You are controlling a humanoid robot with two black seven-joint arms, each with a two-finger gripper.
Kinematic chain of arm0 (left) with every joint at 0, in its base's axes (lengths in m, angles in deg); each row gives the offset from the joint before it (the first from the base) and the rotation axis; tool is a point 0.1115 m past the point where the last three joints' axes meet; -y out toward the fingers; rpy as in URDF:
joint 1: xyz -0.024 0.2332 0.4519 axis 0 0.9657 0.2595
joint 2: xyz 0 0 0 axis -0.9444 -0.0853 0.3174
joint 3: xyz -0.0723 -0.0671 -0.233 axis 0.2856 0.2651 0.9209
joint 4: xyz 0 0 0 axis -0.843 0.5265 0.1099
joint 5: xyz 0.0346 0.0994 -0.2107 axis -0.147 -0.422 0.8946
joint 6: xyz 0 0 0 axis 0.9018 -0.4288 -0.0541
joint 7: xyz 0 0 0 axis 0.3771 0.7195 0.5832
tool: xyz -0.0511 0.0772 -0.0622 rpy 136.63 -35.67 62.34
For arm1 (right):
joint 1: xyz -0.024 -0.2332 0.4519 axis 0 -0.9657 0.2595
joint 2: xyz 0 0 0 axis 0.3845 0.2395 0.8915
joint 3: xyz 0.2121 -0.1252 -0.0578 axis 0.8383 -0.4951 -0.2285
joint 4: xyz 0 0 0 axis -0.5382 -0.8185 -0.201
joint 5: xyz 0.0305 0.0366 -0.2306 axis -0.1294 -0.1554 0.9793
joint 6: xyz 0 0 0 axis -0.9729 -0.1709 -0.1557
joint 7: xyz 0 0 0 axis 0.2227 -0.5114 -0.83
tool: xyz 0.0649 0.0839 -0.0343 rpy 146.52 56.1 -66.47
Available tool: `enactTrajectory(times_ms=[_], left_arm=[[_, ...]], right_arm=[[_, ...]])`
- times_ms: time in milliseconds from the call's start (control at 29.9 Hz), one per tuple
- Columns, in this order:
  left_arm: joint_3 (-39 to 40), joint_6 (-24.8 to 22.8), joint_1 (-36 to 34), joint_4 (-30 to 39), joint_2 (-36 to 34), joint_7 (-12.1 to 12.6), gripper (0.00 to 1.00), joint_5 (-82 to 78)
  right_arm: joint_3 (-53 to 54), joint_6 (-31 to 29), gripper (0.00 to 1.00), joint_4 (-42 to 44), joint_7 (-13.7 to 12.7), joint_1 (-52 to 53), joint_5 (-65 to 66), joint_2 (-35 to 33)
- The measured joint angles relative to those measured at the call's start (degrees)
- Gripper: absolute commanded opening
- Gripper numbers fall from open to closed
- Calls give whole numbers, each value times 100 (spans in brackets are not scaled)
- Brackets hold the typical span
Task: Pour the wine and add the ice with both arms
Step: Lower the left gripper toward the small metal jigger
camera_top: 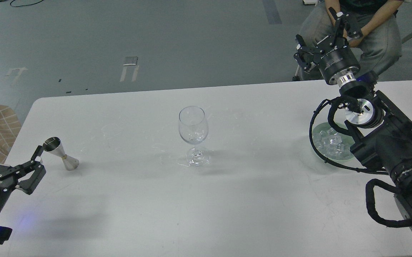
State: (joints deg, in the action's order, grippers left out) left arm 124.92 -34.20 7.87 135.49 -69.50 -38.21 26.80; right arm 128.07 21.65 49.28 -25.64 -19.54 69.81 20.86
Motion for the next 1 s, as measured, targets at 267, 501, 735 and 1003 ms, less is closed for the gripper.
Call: enactTrajectory(times_ms=[267, 501, 735, 1003], left_arm=[[-18, 816, 248, 218, 244, -40, 99, -156], [-83, 1174, -47, -20, 590, 41, 99, -667], [-242, 1319, -586, -542, 1009, 120, 99, -1053], [-304, 1340, -1098, -1145, 1307, 227, 99, -1291]], right_arm=[[4, 50, 100, 5, 0, 6, 0, 25], [7, 75, 100, 1, 0, -2, 0, 33], [7, 75, 100, -8, 0, -38, 0, 62], [2, 102, 100, 0, 0, -59, 0, 59]])
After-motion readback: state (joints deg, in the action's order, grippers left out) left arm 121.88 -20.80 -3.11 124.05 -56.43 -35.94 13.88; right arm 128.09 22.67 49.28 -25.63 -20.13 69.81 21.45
